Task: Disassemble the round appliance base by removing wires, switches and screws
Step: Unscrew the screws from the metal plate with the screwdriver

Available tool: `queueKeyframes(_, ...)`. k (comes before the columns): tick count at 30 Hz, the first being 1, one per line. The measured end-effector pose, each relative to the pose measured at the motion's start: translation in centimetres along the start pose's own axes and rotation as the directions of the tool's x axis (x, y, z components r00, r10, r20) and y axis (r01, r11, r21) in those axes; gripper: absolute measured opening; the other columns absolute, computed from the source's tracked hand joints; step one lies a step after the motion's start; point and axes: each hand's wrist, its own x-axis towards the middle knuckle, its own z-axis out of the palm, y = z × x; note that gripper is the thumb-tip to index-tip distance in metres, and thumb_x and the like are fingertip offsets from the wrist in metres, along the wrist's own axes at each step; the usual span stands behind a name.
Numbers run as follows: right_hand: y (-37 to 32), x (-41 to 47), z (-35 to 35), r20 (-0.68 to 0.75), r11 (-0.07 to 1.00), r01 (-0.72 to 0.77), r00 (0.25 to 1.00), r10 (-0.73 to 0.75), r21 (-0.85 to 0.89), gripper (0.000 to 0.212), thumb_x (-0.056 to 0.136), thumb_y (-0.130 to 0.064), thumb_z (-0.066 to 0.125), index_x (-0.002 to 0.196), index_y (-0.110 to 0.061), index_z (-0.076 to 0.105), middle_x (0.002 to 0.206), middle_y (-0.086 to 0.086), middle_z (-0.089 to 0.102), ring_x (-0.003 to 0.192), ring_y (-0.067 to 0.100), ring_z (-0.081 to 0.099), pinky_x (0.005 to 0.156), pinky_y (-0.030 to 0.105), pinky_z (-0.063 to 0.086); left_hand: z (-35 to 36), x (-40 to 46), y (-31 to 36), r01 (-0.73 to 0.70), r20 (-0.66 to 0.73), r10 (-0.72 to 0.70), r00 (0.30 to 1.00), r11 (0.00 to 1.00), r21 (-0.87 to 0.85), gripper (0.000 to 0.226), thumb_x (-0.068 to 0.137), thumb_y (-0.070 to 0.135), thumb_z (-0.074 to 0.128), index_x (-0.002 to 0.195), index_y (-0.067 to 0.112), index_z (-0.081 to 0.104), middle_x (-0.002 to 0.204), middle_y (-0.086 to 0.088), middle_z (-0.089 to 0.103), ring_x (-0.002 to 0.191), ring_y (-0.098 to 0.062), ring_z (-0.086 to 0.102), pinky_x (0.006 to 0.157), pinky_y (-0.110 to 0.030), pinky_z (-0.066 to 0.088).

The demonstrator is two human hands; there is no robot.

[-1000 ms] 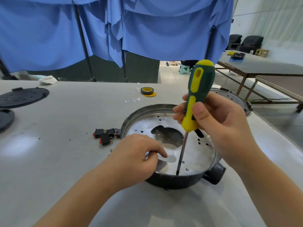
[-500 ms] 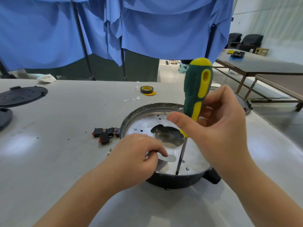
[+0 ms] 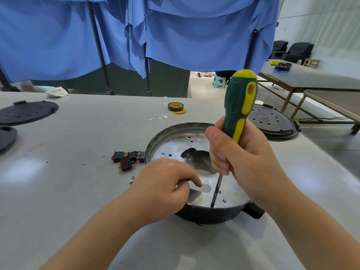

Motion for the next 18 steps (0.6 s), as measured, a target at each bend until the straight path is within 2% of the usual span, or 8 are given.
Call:
queueKeyframes(2, 0.3, 0.3, 0.1, -0.003, 0.993, -0.051, 0.999, 0.052, 0.11, 0.025, 0.087, -0.017, 0.057, 0.064, -0.014, 0.047, 0.05, 0.001, 0.035, 0.042, 0.013, 0.029, 0.04, 0.022, 0.029, 0.0, 0.0, 0.0, 0.0, 0.002, 0.0, 1.0, 1.0, -0.002, 0.042, 0.072, 0.016, 0.039, 0.09, 0.03, 0.074, 0.087, 0.013, 0.072, 0.086, -0.006, 0.063, 0.077, -0.031, 0.052)
queueKeyframes(5, 0.3, 0.7, 0.2, 0.009, 0.976, -0.097, 0.995, 0.097, 0.193, 0.036, 0.085, -0.018, 0.053, 0.053, -0.016, 0.038, 0.043, -0.002, 0.03, 0.037, 0.011, 0.022, 0.038, 0.018, 0.024, -0.1, 0.0, 0.1, 0.0, 0.011, 0.0, 1.0, 1.0, 0.002, 0.042, 0.072, 0.016, 0.038, 0.089, 0.03, 0.073, 0.086, 0.012, 0.072, 0.085, -0.006, 0.063, 0.076, -0.032, 0.052)
queueKeyframes(8, -0.2, 1.2, -0.5, 0.183, 0.95, -0.206, 0.969, 0.166, 0.235, 0.046, 0.083, -0.023, 0.055, 0.047, -0.018, 0.027, 0.036, -0.007, 0.027, 0.033, 0.009, 0.018, 0.037, 0.016, 0.019, -0.1, 0.0, 0.2, -0.001, 0.007, 0.001, 1.0, 1.0, 0.007, 0.042, 0.071, 0.016, 0.039, 0.088, 0.031, 0.073, 0.085, 0.013, 0.072, 0.084, -0.006, 0.063, 0.075, -0.032, 0.052)
queueKeyframes(12, -0.6, 2.4, -1.6, 0.452, 0.916, -0.341, 0.865, 0.218, 0.212, 0.04, 0.078, -0.017, 0.054, 0.048, -0.02, 0.028, 0.035, -0.009, 0.031, 0.035, 0.011, 0.017, 0.037, 0.022, 0.016, 0.0, -0.1, 0.1, 0.004, -0.004, -0.004, 1.0, 1.0, 0.007, 0.04, 0.071, 0.016, 0.04, 0.088, 0.032, 0.073, 0.081, 0.014, 0.07, 0.082, -0.005, 0.061, 0.073, -0.031, 0.05)
queueKeyframes(14, -0.6, 2.8, -1.6, 0.479, 0.933, -0.334, 0.845, 0.236, 0.13, 0.038, 0.084, -0.015, 0.049, 0.049, -0.02, 0.034, 0.038, -0.007, 0.034, 0.037, 0.013, 0.022, 0.039, 0.022, 0.023, -0.1, 0.0, 0.1, 0.025, -0.003, -0.025, 1.0, 1.0, -0.005, 0.039, 0.072, 0.019, 0.041, 0.089, 0.034, 0.072, 0.08, 0.016, 0.069, 0.082, -0.003, 0.06, 0.073, -0.03, 0.05)
queueKeyframes(15, -0.6, 2.9, -1.6, 0.464, 0.951, -0.306, 0.849, 0.253, 0.042, 0.037, 0.087, -0.017, 0.048, 0.051, -0.019, 0.04, 0.041, -0.005, 0.038, 0.039, 0.014, 0.03, 0.041, 0.021, 0.031, -0.2, 0.0, 0.1, 0.042, 0.009, -0.042, 0.999, 0.999, -0.014, 0.038, 0.072, 0.021, 0.041, 0.09, 0.036, 0.072, 0.082, 0.017, 0.069, 0.084, -0.002, 0.06, 0.075, -0.03, 0.051)
queueKeyframes(17, -0.9, 3.1, -1.5, 0.383, 0.954, -0.198, 0.882, 0.273, -0.226, 0.035, 0.089, -0.031, 0.049, 0.057, -0.018, 0.051, 0.053, -0.001, 0.052, 0.051, 0.013, 0.05, 0.052, 0.019, 0.045, -0.4, -0.1, 0.2, 0.072, 0.054, -0.07, 0.996, 0.996, -0.044, 0.034, 0.076, 0.026, 0.043, 0.093, 0.038, 0.07, 0.087, 0.019, 0.068, 0.087, -0.002, 0.061, 0.078, -0.029, 0.052)
queueKeyframes(18, -1.0, 3.0, -1.6, 0.326, 0.916, -0.137, 0.906, 0.269, -0.377, 0.037, 0.087, -0.043, 0.049, 0.061, -0.018, 0.055, 0.06, -0.002, 0.056, 0.057, 0.01, 0.055, 0.056, 0.016, 0.047, -0.6, -0.1, 0.3, 0.08, 0.079, -0.074, 0.994, 0.994, -0.075, 0.032, 0.078, 0.028, 0.045, 0.094, 0.038, 0.07, 0.09, 0.021, 0.068, 0.088, -0.002, 0.062, 0.079, -0.027, 0.052)
